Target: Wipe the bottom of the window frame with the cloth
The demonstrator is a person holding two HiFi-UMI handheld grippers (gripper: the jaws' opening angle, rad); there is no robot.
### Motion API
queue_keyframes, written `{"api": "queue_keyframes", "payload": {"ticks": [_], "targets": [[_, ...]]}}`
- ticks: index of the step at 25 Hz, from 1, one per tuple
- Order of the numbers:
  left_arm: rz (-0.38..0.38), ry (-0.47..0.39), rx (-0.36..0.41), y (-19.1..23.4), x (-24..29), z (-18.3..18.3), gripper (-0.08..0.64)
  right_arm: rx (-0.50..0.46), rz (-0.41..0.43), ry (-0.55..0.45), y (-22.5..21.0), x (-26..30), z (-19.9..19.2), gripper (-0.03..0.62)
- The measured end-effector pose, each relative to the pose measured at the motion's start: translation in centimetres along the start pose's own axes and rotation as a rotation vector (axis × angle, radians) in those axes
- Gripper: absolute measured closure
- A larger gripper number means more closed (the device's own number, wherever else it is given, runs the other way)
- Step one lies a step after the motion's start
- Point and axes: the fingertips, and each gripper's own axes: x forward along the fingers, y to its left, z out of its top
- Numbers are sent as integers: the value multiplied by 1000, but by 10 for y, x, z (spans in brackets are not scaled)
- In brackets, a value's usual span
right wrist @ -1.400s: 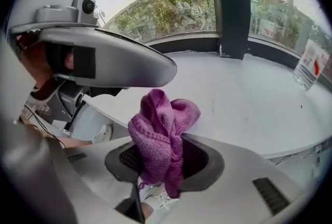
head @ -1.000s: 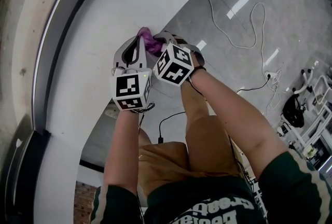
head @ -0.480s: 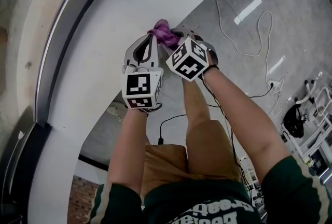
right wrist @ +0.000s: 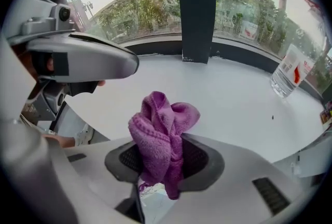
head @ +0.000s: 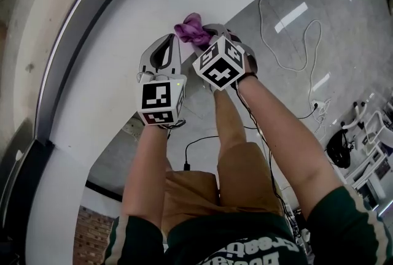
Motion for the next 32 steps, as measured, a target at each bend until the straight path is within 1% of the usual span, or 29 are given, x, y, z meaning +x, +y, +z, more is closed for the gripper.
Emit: {"api": "queue_keyframes", "payload": {"ticks": [6, 11, 19, 26, 29, 32], "targets": [[33, -27, 6, 28, -4, 9, 554, -56, -15, -14, -14, 14, 37, 425], [62, -60, -10, 52, -6, 24, 554, -107, -36, -27, -29, 24, 70, 425], [99, -91, 2, 85, -19, 39, 554, -177, -70, -30, -43, 36, 103, 420], [128, -93, -19, 104, -31, 46, 554, -173, -112, -46, -59, 43, 131, 417], [122, -89, -22, 106, -35, 53, 554, -144, -127, -53, -61, 45, 134, 417], [134, -95, 8, 109, -40, 61, 554, -95, -139, -71, -59, 45, 132, 419]]}}
